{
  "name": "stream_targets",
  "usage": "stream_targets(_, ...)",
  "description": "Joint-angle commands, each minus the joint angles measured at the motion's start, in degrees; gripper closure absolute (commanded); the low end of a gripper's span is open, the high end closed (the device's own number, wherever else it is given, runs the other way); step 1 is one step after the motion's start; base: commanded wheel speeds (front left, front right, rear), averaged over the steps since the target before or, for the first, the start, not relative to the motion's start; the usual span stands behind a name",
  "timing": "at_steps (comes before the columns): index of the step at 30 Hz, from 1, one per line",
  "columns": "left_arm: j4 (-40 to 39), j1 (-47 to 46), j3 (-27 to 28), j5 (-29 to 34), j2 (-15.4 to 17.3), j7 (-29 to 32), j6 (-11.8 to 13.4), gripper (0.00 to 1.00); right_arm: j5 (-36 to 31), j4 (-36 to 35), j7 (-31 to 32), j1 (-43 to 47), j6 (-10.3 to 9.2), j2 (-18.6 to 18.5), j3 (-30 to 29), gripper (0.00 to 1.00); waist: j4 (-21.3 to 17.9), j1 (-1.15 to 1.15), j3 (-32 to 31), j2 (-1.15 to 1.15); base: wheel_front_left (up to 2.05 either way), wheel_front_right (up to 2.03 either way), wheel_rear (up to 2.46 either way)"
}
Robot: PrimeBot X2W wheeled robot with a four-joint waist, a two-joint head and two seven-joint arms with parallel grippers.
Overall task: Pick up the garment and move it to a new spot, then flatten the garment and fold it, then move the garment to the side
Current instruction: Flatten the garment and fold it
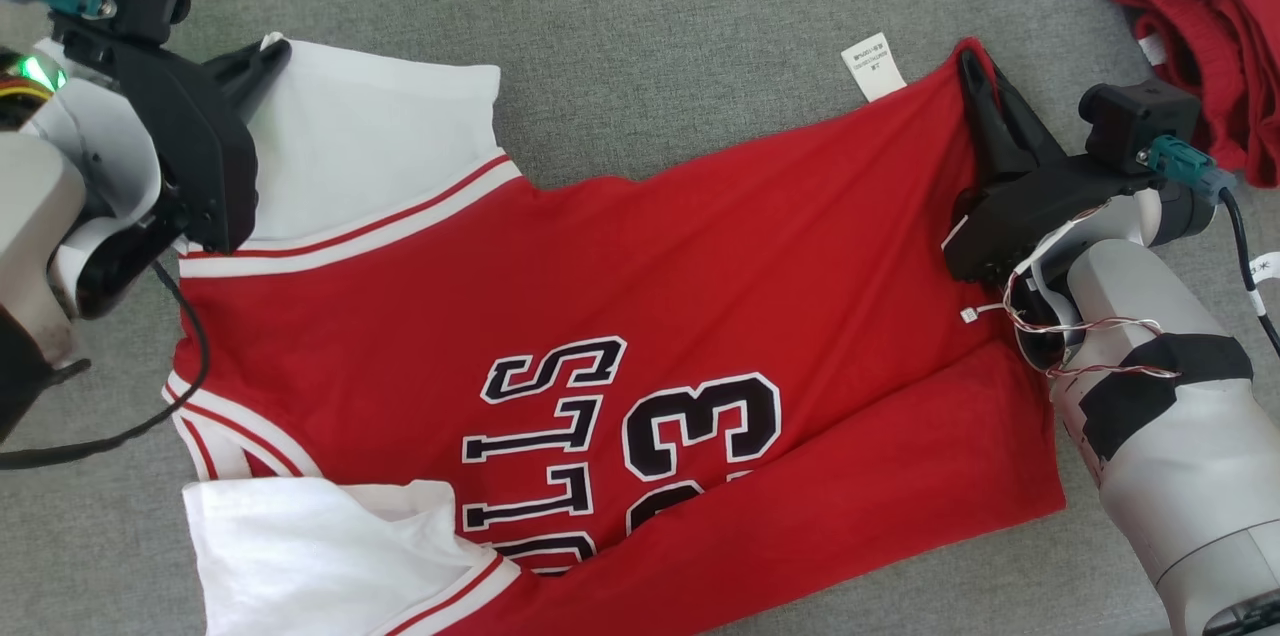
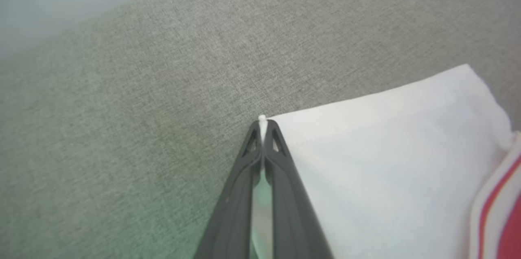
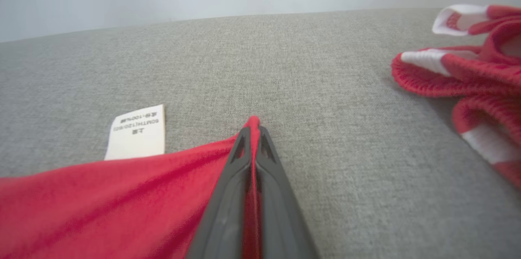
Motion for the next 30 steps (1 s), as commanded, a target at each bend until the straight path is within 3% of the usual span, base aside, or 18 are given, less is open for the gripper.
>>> stream_targets(1, -0.58, -1.29, -0.50, 0.70, 0.41, -1.08, 0.11, 1.00, 0.08, 2.70, 1.00, 3.12, -0.77, -0.23, 0.09, 1.00, 0.03, 0.01, -0.10, 0.01, 0.00, 0.00, 0.00)
stream_targets(15, 1.55, -4.23, -1.78, 12.48, -1.56, -17.30, 0.12, 1.00, -4.48, -0.51, 0.71, 6.37, -0.51, 2.65, -6.05, 1.00, -0.49, 0.01, -5.48, 0.01, 0.00, 0.00, 0.00)
stream_targets(22, 3.50, -1.94, -1.83, 14.30, -2.73, -21.31, 0.12, 1.00, -7.27, -1.67, 0.57, 8.68, -0.51, 3.84, -9.19, 1.00, -0.50, 0.01, -10.20, 0.01, 0.00, 0.00, 0.00)
stream_targets(30, 3.16, 4.56, -1.84, 11.48, -4.74, -23.62, 0.12, 1.00, -9.92, -4.61, 0.55, 13.42, -0.51, 3.31, -13.14, 1.00, 1.41, 0.01, -16.99, 0.01, 0.00, 0.00, 0.00)
